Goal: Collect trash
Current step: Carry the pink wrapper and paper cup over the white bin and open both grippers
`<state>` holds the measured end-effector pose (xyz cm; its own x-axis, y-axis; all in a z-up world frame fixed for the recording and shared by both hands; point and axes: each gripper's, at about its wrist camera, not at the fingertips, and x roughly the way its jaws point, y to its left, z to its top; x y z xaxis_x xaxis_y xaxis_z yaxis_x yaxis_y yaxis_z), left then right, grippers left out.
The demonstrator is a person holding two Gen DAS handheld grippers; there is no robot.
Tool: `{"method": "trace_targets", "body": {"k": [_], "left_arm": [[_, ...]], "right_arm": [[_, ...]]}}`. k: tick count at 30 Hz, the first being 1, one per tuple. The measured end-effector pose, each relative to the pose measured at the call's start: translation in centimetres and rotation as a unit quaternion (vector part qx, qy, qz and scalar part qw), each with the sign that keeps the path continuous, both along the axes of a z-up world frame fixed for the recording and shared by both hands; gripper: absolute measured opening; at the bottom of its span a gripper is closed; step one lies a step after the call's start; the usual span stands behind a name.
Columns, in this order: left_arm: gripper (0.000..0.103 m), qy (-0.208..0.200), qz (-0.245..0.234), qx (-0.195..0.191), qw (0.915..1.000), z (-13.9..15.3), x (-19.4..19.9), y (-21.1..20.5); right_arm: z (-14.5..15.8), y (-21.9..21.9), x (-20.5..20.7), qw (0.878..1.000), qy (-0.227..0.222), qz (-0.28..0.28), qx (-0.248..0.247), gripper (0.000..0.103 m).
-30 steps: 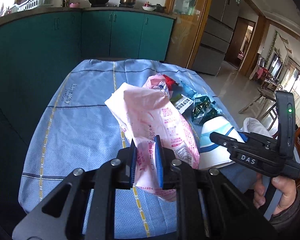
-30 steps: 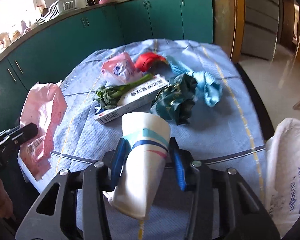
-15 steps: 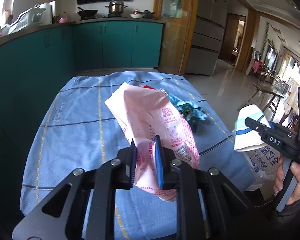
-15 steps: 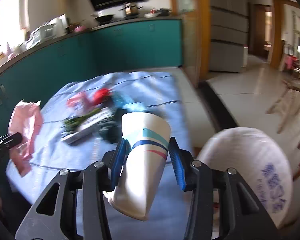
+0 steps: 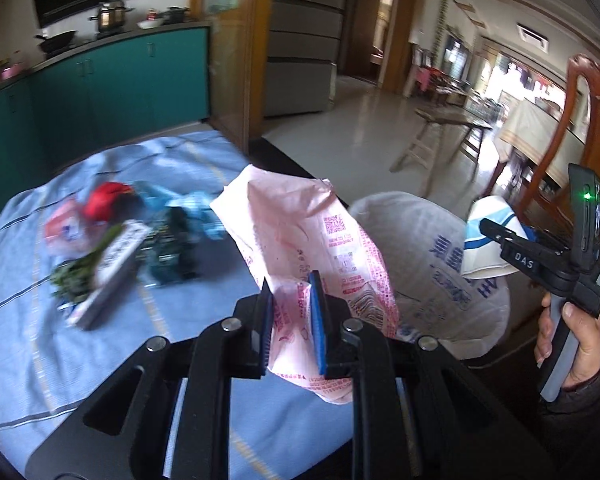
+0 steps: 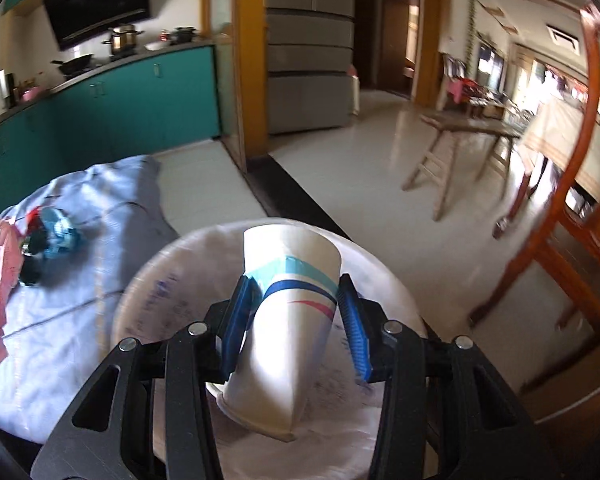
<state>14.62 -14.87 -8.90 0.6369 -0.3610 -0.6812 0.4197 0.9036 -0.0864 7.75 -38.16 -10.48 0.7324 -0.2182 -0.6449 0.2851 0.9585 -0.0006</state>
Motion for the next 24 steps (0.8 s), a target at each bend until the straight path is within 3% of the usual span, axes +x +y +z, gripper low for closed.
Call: {"method": "trace_targets", "body": {"k": [7,9,10,11,13,16,20,24], "left_arm": [[0.022,0.007,-0.105,0.006,0.9944,-1.6,1.4,-9.2],[0.036,0.000,-0.123,0.013,0.9924,-2.3,1.3,-10.9],[0.063,-0.010,-0.124,0.024,0.9919,-2.7,1.0,-11.6],[0.083,-0.021,-0.119,0.032,0.9922,-2.8,0.6,-11.9],[0.085,-0.049,-0.109,0.037,0.9921,-2.9,-0.2,-11.8],[0.086,-0.055,-0.096,0.055,0.9923,-2.8,-0.2,-10.3],[0.090,-0.050,-0.042,0.054,0.9964,-2.4,0.2,-6.6],[0.091,-0.021,0.016,0.037,0.9990,-2.5,0.7,-2.4]], "right_arm": [[-1.0,-2.1,-0.9,1.000,0.006,-0.018,0.001,0.044],[-1.0,-2.5,-1.0,1.000,0.006,-0.020,0.002,0.044],[-1.0,-2.6,-1.0,1.000,0.006,-0.021,0.003,0.044],[-1.1,-2.8,-1.1,1.000,0.007,-0.021,0.004,0.044],[-1.2,-2.6,-0.9,1.000,0.011,-0.019,0.006,0.045],[-1.9,-2.4,-0.4,1.000,0.024,-0.008,0.008,0.045],[-2.4,-1.5,0.5,0.999,0.029,0.010,0.015,0.065],[-2.2,0.6,1.6,0.999,0.024,0.038,-0.002,0.075]]}}
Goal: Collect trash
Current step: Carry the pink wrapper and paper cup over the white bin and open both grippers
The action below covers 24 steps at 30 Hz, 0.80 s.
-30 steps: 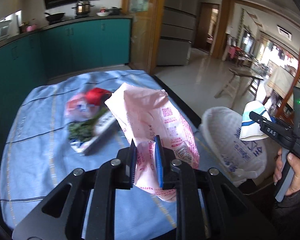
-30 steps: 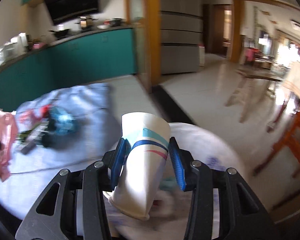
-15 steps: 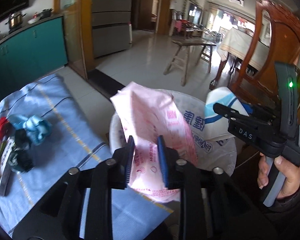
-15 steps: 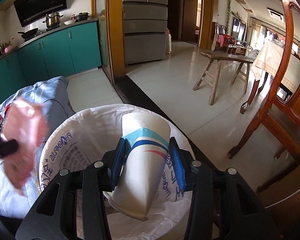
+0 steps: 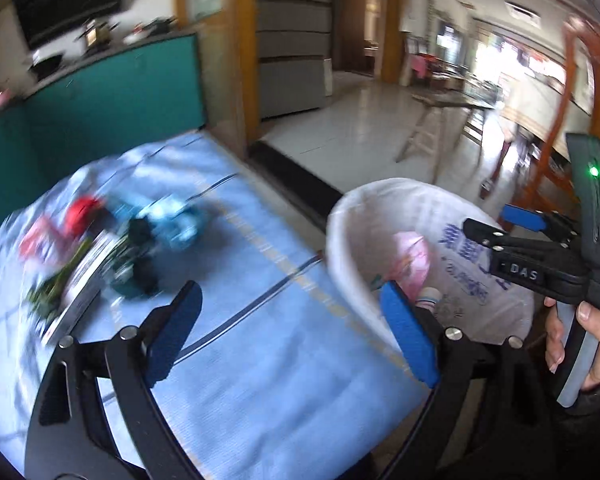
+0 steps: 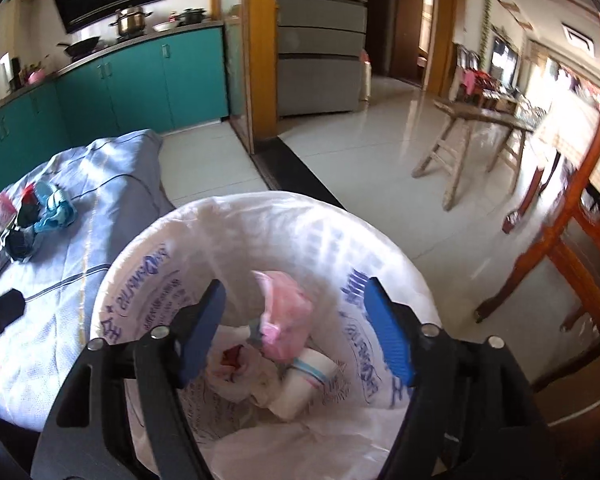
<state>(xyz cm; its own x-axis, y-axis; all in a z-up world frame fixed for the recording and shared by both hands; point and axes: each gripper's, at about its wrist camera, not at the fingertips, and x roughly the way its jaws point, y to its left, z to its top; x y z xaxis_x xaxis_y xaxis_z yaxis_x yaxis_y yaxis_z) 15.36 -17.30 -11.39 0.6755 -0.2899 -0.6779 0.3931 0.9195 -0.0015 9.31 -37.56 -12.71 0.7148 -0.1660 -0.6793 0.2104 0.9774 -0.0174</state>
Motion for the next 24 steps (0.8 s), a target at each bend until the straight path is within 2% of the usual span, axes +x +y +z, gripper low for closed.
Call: {"method": "trace_targets", "body": {"k": [2,10,18,24], "left_arm": [[0.091,0.008,0.026,-0.001,0.9996,-0.1,0.0,1.8],[0.093,0.007,0.114,0.004,0.9935,-0.1,-0.9,9.4],[0.093,0.019,0.161,0.007,0.9868,-0.4,-1.2,14.0],[0.094,0.026,0.196,-0.003,0.9802,-0.4,-1.2,17.0]], "right_arm": [[-0.1,0.8,0.6,1.000,0.001,0.009,-0.002,0.078],[-0.2,4.7,2.8,0.998,0.010,0.055,0.001,0.079],[1.4,7.7,3.6,0.997,-0.003,0.079,-0.013,0.088],[2.0,9.5,4.5,0.995,-0.004,0.095,-0.018,0.089]]}}
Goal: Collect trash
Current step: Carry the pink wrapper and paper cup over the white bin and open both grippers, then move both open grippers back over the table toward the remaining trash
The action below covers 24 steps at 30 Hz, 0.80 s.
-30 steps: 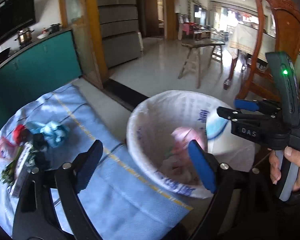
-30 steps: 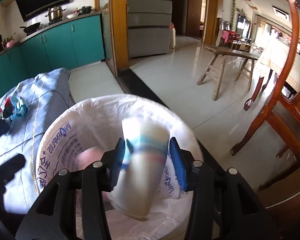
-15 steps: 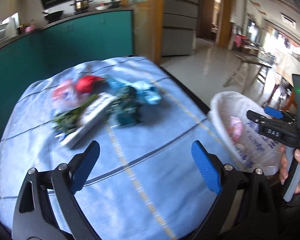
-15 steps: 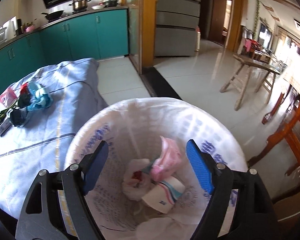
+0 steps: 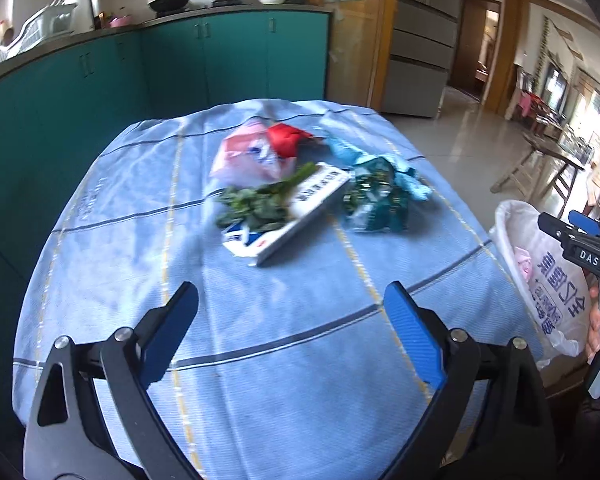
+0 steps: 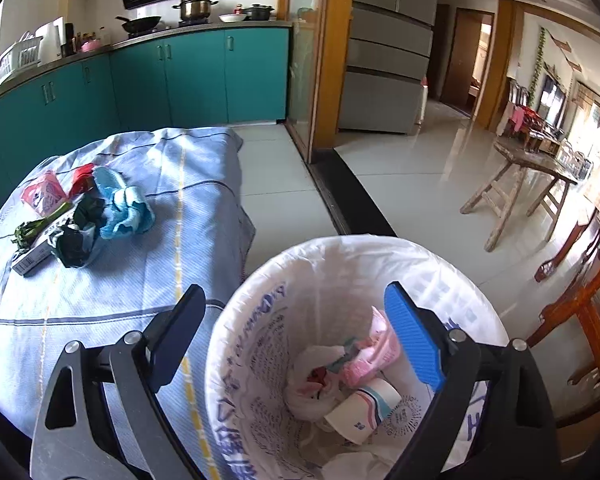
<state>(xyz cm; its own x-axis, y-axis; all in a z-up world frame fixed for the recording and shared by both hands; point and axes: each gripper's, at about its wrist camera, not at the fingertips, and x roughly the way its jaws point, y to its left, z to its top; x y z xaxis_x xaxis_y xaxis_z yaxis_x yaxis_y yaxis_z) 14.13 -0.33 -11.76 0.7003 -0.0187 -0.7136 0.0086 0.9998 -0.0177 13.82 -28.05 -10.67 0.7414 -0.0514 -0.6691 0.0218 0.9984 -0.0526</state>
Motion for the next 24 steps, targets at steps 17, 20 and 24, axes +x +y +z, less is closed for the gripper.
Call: {"method": "trace_targets", "body": {"k": [17,20,24], "left_arm": [[0.094,0.003,0.032,-0.005,0.9995,-0.2,0.7,2.5],[0.094,0.008,0.048,-0.012,0.9987,-0.3,0.7,3.6],[0.094,0.000,0.069,0.002,0.9976,0.2,-0.1,4.8]], "right_arm": [[-0.9,3.1,1.8,0.999,0.020,0.036,-0.009,0.089],[-0.6,4.3,2.6,0.998,0.018,0.062,0.010,0.089],[0.3,6.3,4.6,0.992,0.025,0.107,0.060,0.089]]}}
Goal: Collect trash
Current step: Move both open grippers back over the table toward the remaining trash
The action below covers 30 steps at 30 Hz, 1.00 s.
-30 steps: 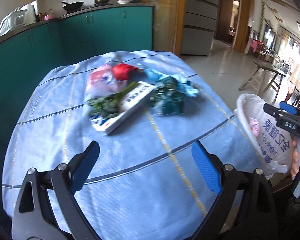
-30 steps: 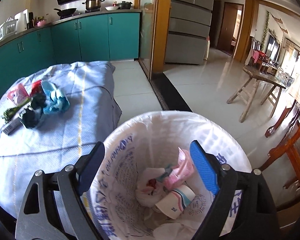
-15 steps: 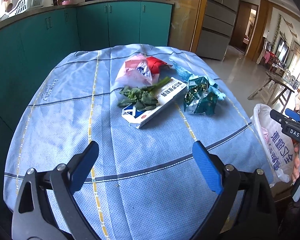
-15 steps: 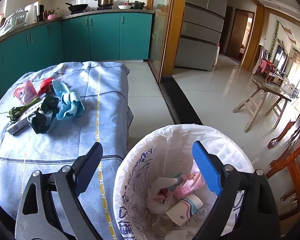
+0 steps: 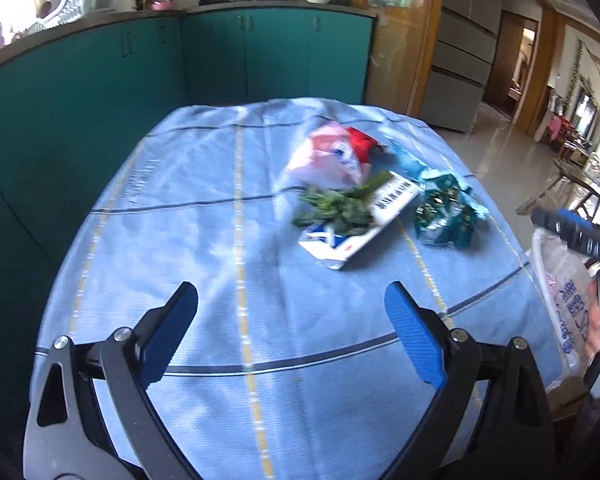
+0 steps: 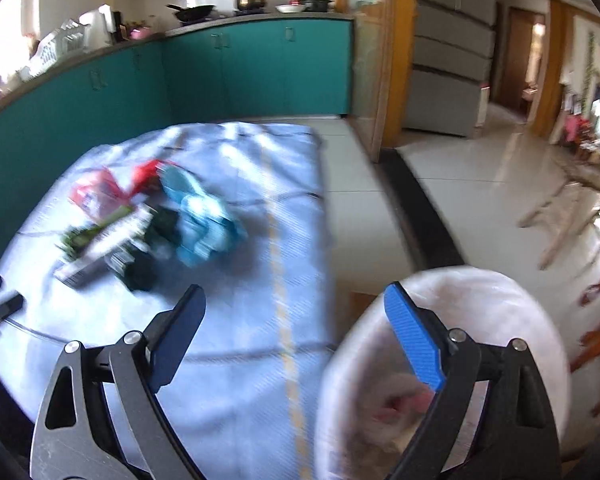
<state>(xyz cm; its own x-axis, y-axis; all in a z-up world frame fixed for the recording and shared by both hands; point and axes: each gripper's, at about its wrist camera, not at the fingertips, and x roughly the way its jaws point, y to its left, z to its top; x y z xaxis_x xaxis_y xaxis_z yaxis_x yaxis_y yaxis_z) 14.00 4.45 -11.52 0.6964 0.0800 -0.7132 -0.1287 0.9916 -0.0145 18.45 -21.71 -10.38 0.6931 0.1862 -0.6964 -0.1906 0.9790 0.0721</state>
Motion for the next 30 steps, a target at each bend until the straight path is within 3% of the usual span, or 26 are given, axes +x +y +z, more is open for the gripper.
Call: {"method": "trace_targets", "body": {"k": [2,6,10,14,19,23,30], "left_arm": [[0.094,-0.002,0.015,0.005,0.9999,0.2,-0.5,0.9],[0.094,0.000,0.035,-0.001,0.9994,0.3,-0.8,2.3],[0.094,0.005,0.042,-0.007,0.9991,0.2,-0.7,3.0],[0.094,0.006,0.038,0.000,0.9992,0.2,-0.9,2.9],[0.094,0.011,0.040,-0.001,0.9991,-0.1,-0.9,2.9],[0.094,0.014,0.039,-0.006,0.9991,-0.4,-1.1,2.8],[0.095,0.022,0.041,-0.002,0.9989,-0.8,-1.4,2.9]], "right_arm": [[0.6,1.5,1.3,0.999,-0.001,0.032,0.021,0.089],[0.9,5.6,5.0,0.997,-0.009,0.071,0.015,0.089],[-0.7,7.7,8.4,0.997,0.037,0.066,0.024,0.089],[-3.2,9.5,9.3,0.993,0.077,0.084,0.031,0.089],[-3.4,11.1,7.9,0.991,0.075,0.109,0.003,0.089],[-3.7,12.8,5.5,0.981,0.100,0.166,0.007,0.070],[-3.8,15.3,-0.1,0.962,0.113,0.246,0.023,0.070]]}}
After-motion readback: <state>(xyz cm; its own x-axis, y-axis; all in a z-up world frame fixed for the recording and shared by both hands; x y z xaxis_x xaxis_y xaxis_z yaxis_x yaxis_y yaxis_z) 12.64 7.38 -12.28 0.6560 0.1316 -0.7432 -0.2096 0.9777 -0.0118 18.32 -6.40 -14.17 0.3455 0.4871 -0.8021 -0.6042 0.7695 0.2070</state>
